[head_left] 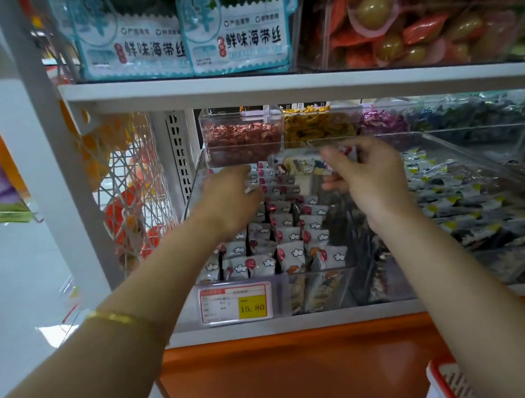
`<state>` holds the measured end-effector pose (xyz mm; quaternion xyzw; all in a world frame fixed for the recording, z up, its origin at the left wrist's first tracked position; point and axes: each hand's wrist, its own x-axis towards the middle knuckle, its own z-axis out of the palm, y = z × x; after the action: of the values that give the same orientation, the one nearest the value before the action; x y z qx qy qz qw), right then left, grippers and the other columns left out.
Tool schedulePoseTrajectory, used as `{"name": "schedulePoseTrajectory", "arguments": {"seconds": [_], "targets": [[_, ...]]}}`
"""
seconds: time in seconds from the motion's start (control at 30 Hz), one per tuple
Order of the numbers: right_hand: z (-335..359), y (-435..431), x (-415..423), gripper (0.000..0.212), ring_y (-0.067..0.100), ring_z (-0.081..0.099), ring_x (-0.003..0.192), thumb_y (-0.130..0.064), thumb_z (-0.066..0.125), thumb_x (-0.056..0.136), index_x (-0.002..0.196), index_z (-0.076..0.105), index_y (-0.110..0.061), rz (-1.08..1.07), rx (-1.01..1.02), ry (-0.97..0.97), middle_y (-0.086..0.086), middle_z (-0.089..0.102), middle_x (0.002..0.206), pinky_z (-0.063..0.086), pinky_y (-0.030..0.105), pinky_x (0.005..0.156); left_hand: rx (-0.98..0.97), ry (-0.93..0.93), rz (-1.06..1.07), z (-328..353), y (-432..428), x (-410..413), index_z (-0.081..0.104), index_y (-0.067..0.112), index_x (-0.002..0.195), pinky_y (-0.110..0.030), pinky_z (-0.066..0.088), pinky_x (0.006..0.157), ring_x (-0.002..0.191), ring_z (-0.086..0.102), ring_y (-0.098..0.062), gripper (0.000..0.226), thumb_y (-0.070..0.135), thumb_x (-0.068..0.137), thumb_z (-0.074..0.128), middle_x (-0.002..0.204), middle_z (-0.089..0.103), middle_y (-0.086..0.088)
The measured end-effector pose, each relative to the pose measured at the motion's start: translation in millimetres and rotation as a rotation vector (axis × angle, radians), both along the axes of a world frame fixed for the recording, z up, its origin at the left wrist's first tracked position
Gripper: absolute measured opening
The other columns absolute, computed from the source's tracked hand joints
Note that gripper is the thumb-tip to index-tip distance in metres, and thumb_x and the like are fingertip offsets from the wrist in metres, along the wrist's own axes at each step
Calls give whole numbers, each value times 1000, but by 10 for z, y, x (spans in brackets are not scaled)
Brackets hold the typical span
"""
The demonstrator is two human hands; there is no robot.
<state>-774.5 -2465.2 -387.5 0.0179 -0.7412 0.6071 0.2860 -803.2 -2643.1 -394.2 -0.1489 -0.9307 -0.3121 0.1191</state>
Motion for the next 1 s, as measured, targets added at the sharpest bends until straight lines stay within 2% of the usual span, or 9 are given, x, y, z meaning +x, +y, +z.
{"name": "schedulePoseTrajectory", "arguments": {"seconds": [0.07, 0.17, 0.3, 0.37, 0.47, 0.53, 0.67, 0.93, 1.0], "targets": [[21, -22, -141, 19, 13, 63, 56, -17, 62, 89, 102, 57, -3, -2, 25, -26, -3, 60, 86, 57, 32, 59, -191, -51, -7, -4, 43, -260, 51, 4, 127, -37, 40, 99, 117, 48, -30, 37, 22, 95, 46, 132, 51, -18], [40, -5, -336, 22, 10, 60, 53, -20, 61, 90, 103, 58, -1, 1, 89, -54, -7, 57, 80, 54, 18, 52, -401, -96, -44, -33, 121, -561, 53, 3, 123, -40, 35, 103, 120, 45, -31, 40, 30, 98, 38, 127, 51, -18], [72, 15, -501, 24, 13, 59, 58, -19, 60, 91, 103, 57, 1, 12, 121, -74, 10, 62, 89, 53, 18, 53, -511, -126, -52, -123, 176, -753, 47, 4, 125, -38, 27, 101, 125, 36, -27, 47, 37, 100, 25, 130, 43, -16], [86, -4, -559, 24, 16, 59, 60, -18, 59, 91, 102, 56, 2, 22, 141, -70, 18, 62, 100, 54, 20, 55, -599, -163, -24, -184, 185, -796, 39, 5, 133, -56, 19, 109, 137, 24, -28, 55, 43, 99, 19, 143, 32, -15], [130, -66, -666, 11, 26, 65, 73, -18, 62, 89, 85, 56, -9, 6, 205, -43, 13, 63, 97, 57, 42, 74, -573, -168, 23, -225, 161, -805, 33, 11, 137, -60, 12, 110, 140, 20, -29, 59, 50, 96, 19, 148, 28, -13], [158, -136, -767, 21, 32, 66, 82, -21, 64, 88, 91, 56, -2, -14, 263, -62, 13, 64, 94, 54, 49, 78, -566, -154, 39, -230, 139, -782, 33, 15, 139, -57, 13, 110, 137, 22, -33, 59, 52, 95, 18, 146, 28, -15], [202, -319, -955, 22, 17, 57, 77, -27, 62, 90, 94, 49, -9, -13, 469, -54, -4, 51, 78, 49, 28, 64, -568, -153, 32, -176, 121, -693, 46, 24, 134, -53, 16, 108, 130, 25, -33, 53, 48, 96, 18, 136, 31, -12], [127, -678, -1260, 23, 20, 56, 81, -28, 63, 87, 92, 58, -6, 44, 981, -152, 8, 58, 90, 41, 26, 59, -565, -217, 10, -191, 29, -476, 21, 16, 146, -58, 6, 113, 143, 7, -29, 56, 44, 97, 20, 154, 15, -9], [37, -717, -1297, 23, 21, 57, 89, -30, 61, 89, 96, 61, -9, 60, 1060, -165, 6, 62, 95, 43, 28, 69, -554, -199, 0, -197, 29, -413, 15, 16, 148, -56, 5, 114, 144, 1, -27, 59, 45, 97, 20, 157, 7, -7]]}}
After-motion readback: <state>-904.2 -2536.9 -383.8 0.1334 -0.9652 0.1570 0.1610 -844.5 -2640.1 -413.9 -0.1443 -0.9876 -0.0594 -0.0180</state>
